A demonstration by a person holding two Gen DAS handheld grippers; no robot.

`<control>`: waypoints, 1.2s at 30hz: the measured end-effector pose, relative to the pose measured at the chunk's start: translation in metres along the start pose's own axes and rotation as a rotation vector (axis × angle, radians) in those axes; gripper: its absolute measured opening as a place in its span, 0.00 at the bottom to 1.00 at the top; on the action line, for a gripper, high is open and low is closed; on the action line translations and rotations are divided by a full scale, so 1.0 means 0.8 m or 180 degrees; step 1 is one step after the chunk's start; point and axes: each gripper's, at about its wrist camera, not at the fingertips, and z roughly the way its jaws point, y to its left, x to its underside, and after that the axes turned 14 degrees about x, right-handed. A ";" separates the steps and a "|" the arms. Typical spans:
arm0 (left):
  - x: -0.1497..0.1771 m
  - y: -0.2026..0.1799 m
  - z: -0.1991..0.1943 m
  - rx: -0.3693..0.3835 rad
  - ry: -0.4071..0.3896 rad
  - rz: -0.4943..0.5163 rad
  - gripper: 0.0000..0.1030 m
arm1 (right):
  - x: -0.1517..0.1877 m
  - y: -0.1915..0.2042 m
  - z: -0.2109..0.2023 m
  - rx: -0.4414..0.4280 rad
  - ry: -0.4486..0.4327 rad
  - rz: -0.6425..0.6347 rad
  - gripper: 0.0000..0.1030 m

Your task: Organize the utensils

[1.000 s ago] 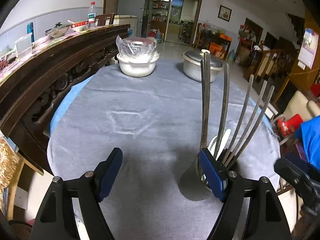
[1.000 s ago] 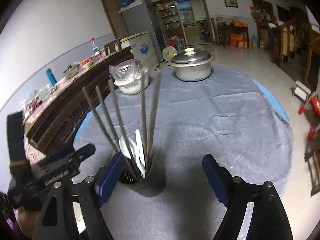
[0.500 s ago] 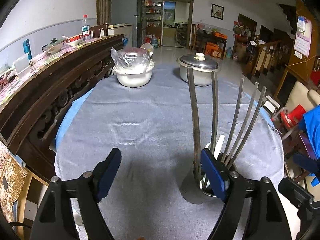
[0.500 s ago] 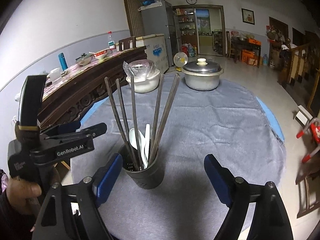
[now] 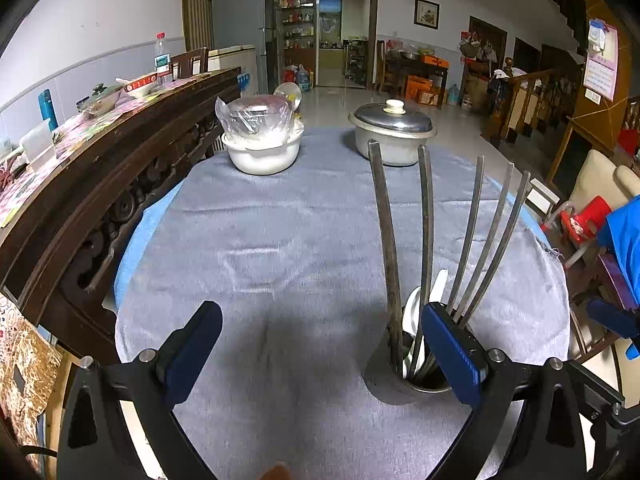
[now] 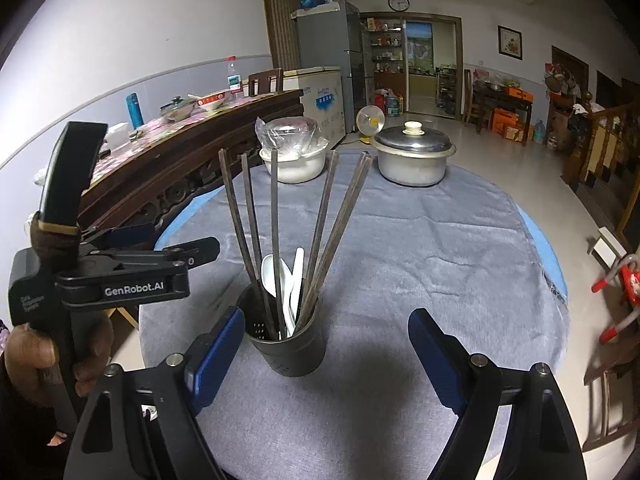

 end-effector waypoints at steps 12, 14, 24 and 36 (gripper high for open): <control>0.000 -0.005 -0.006 -0.0070 -0.0053 0.0099 0.97 | 0.000 -0.007 0.010 0.0087 0.0077 0.0109 0.96; 0.000 -0.004 -0.005 -0.0068 -0.0053 0.0089 0.97 | -0.001 -0.008 0.010 0.0087 0.0075 0.0125 0.99; -0.001 0.006 -0.003 -0.0013 -0.0024 -0.0013 0.97 | 0.001 -0.012 0.018 0.0013 0.0220 0.0170 1.00; -0.001 -0.003 -0.009 0.0030 -0.0058 0.0045 0.97 | -0.002 -0.011 0.012 -0.0019 0.0159 0.0130 1.00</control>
